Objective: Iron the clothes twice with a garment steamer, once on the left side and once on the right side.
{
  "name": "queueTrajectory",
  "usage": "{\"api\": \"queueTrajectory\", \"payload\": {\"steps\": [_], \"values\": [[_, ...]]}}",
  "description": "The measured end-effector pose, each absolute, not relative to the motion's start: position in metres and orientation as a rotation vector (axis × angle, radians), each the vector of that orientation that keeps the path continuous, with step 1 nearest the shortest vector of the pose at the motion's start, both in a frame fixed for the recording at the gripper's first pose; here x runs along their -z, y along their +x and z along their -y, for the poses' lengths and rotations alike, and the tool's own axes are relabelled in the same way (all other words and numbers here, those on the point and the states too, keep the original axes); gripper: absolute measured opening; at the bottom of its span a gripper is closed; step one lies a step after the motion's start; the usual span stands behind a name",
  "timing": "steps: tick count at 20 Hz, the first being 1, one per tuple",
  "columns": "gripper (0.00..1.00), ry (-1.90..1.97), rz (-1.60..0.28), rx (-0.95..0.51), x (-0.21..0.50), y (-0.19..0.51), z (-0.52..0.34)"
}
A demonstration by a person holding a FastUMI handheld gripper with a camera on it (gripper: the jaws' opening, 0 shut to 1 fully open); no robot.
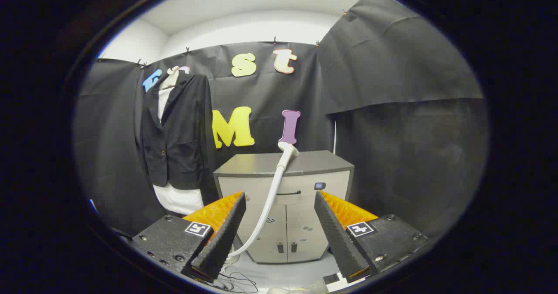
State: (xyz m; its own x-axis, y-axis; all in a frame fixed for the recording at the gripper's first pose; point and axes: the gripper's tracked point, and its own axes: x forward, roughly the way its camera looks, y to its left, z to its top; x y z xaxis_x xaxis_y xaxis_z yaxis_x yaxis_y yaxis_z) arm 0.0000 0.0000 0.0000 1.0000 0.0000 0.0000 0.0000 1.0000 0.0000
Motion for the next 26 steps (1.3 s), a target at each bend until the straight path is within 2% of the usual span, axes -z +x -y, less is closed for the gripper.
{"api": "queueTrajectory", "payload": {"steps": [6, 16, 21, 26], "values": [[0.99, 0.018, 0.002, -0.009, -0.003, 0.009, -0.011], [0.98, 0.001, -0.008, 0.09, -0.01, 0.016, -0.012], [0.99, -0.02, -0.004, 0.113, -0.036, 0.032, -0.003], [0.99, -0.028, 0.02, 0.111, -0.077, 0.077, 0.012]]}}
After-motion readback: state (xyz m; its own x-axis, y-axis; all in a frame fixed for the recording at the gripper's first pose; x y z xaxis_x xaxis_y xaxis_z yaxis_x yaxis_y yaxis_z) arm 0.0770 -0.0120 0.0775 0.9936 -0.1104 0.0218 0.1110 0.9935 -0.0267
